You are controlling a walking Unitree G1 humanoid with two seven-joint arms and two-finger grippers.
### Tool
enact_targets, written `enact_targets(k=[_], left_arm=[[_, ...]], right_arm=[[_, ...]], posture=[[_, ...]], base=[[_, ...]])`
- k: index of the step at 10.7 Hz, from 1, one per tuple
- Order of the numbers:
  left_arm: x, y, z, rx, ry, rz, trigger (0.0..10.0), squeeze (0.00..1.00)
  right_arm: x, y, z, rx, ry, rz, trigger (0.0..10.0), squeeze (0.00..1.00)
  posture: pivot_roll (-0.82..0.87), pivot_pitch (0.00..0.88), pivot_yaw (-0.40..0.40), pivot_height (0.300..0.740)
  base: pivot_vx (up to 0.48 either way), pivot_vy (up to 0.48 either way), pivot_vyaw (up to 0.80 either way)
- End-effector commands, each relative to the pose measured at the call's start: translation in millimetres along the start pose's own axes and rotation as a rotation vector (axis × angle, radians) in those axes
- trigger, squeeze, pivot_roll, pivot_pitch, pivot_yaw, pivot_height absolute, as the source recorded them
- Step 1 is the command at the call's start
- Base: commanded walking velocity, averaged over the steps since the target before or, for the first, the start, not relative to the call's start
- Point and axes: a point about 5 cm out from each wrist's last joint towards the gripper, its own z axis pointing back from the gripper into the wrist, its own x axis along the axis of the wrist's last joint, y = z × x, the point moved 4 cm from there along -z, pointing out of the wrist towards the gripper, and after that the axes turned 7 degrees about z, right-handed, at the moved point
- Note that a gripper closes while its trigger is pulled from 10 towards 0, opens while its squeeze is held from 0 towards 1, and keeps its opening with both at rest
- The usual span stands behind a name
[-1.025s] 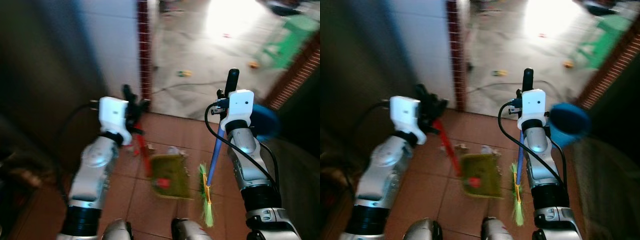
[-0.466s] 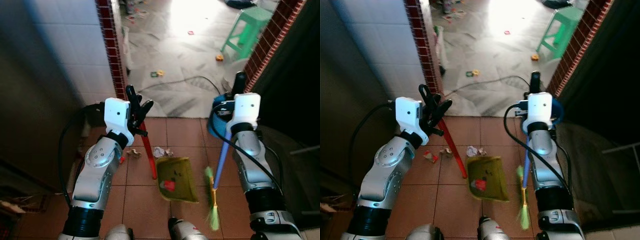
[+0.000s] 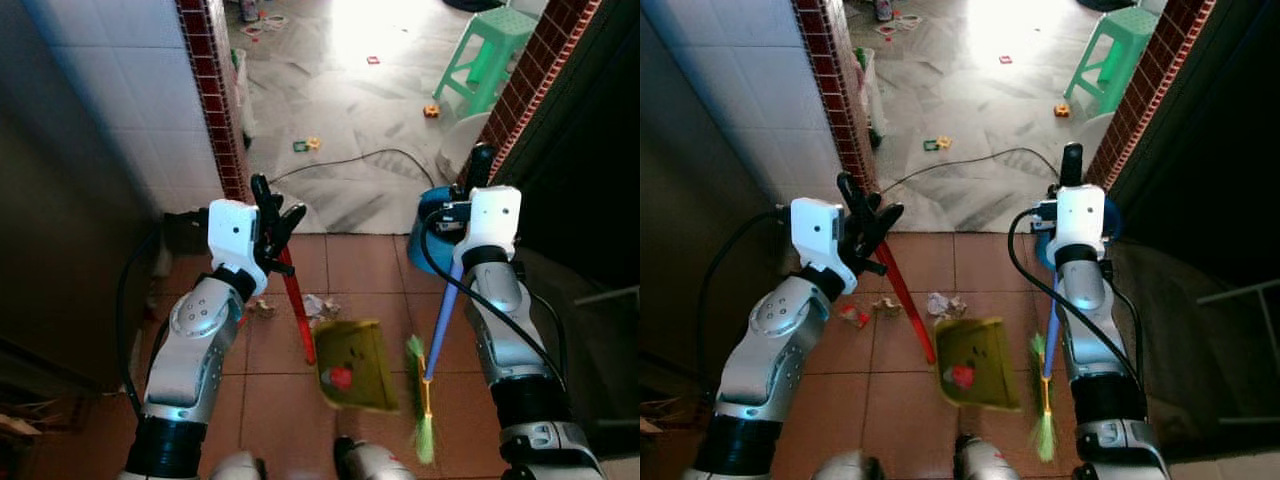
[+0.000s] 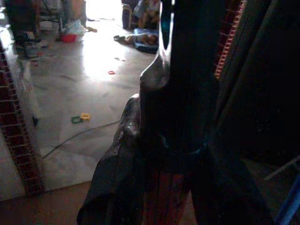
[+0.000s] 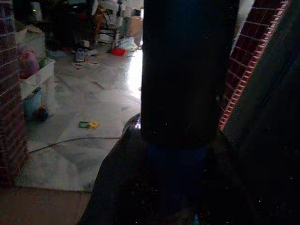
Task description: Sweep floor
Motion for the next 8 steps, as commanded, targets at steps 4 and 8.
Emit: enact_targets(k=[4,8], left_arm=[[16,-8.6,-2.3,-0.039,-0.063,0.002,10.0,0.0],[25,-2.9,-4.2,-0.016,-0.093,-0.014,10.0,0.0]], right_arm=[[8,-2.9,-1.4,-0.001,-0.039,0.021,10.0,0.0],[34,0.0,-4.9,0.049,-0.153,0.038,10.0,0.0]], posture=[[-0.02,0.024,-0.004,0.74],[-0.03,0.029,-0.002,0.74]], base=[[0.0,-0.127,-0.78],[0.0,0.0,0.0]])
